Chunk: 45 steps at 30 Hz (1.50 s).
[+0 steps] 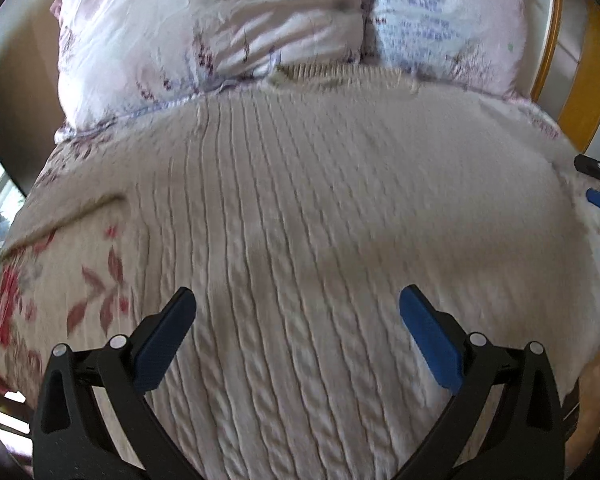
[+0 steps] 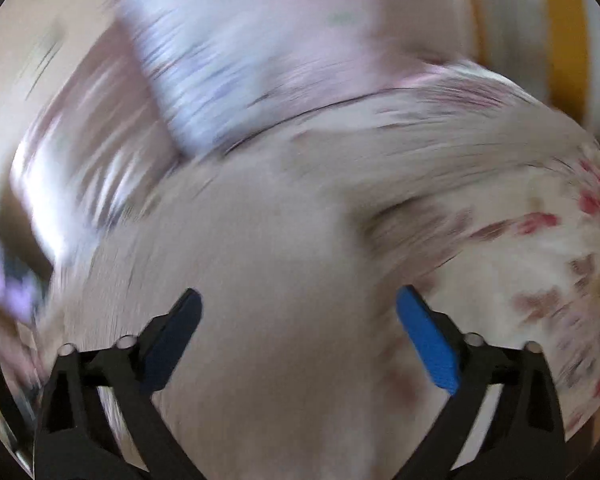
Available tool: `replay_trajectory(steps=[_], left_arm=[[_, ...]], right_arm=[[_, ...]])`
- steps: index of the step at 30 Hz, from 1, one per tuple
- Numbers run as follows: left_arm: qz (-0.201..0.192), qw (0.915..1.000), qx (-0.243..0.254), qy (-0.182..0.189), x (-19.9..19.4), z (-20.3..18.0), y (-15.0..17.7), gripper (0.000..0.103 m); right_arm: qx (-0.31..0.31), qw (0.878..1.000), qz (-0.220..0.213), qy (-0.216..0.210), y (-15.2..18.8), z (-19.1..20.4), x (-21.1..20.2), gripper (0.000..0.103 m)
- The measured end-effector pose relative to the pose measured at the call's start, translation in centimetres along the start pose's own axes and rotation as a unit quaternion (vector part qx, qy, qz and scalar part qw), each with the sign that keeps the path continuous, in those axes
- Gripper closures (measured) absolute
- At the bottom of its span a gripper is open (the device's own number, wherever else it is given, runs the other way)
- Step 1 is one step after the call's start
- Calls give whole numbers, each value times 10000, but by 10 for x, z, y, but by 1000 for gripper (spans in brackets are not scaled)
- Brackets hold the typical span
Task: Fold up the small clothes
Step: 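Grasp the sweater's sleeve edge with the right gripper, then fold the held sleeve side across the sweater body with the right gripper, then release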
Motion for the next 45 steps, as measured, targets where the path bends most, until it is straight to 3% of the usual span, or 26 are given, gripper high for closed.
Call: replay_trajectory(steps=[5, 8, 11, 17, 22, 24, 27, 33, 38, 42, 45], left_arm=[[-424, 9982, -68, 407, -2, 10, -40, 2], [-558, 9964, -196, 611, -2, 15, -58, 2], [-539, 9970, -223, 515, 7, 23, -75, 2], [-455, 9978, -82, 468, 27, 21, -92, 2], [-381, 9980, -132, 491, 45, 19, -99, 2], [-388, 9977, -147, 535, 49, 19, -101, 2], [-523, 9967, -147, 599, 51, 20, -103, 2], [-592, 9938, -339, 873, 53, 21, -109, 2], [-654, 9895, -583, 1149, 53, 22, -111, 2], [-728, 9857, -705, 1343, 53, 20, -112, 2], [-866, 9779, -847, 1703, 49, 16, -112, 2]], right_arm=[[1816, 9821, -202, 446, -72, -110, 7, 44], [2482, 9645, -340, 837, -88, -160, 6, 48], [2969, 9492, -403, 959, -93, -193, 8, 53], [3379, 9363, -520, 802, -102, -214, 12, 61], [3636, 9263, -740, 657, -116, -232, 21, 79], [3578, 9273, -757, 796, -114, -238, 21, 93], [3434, 9318, -820, 844, -113, -237, 20, 94], [2432, 9567, -1319, 906, -137, -190, -3, 95], [1363, 9800, -1425, 281, -150, -97, -14, 95], [381, 9916, -1042, -665, -127, 10, -6, 95], [-219, 9918, -363, -1203, -84, 76, 23, 95]])
Point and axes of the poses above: each gripper's, at about its wrist camera, not at the fingertips, and x roughly the way its jaws point, z to its left, y to its underside, the point moved 10 cm from there along x, roughly the way its jaws point, and after that the axes turned 5 degrees about x, right-handed, at the moved point
